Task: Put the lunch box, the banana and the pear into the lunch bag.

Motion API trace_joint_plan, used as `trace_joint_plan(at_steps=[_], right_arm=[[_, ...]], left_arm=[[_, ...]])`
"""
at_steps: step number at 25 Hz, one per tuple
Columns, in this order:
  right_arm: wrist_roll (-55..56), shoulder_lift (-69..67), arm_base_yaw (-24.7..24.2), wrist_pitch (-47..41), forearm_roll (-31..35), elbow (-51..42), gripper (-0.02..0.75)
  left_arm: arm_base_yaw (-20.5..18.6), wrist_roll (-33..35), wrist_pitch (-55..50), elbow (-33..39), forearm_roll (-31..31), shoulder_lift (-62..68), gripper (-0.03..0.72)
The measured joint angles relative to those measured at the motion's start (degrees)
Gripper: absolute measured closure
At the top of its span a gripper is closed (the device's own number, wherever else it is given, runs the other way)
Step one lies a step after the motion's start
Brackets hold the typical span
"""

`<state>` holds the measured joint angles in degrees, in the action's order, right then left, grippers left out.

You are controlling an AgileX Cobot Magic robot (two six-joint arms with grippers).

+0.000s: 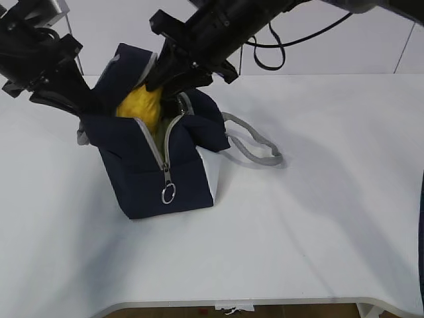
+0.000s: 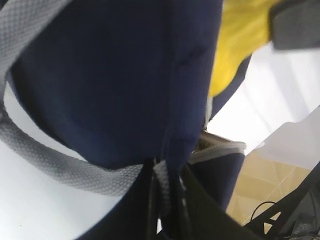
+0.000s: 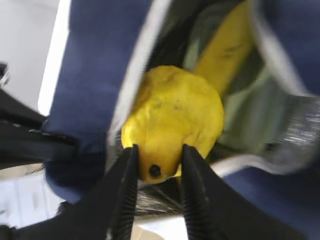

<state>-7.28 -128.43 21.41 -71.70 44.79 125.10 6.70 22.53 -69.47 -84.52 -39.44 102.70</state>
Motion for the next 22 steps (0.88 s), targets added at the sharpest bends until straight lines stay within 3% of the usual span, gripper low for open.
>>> trace_joint_plan(at_steps=[10, 17, 22], right_arm=[[-1.8, -3.2, 0.9, 1.4, 4.6, 0.0, 0.508], [-2.0, -3.4, 1.0, 1.4, 1.8, 0.1, 0.233], [-2.0, -2.4, 0.2, 1.4, -3.6, 0.1, 0.202]], left_arm=[[0.0, 0.1, -0.1, 0.0, -1.2, -0.1, 0.676], [0.0, 0.1, -0.1, 0.0, -1.3, -0.1, 0.676], [0.0, 0.1, -0.1, 0.0, -1.3, -0.1, 0.676]])
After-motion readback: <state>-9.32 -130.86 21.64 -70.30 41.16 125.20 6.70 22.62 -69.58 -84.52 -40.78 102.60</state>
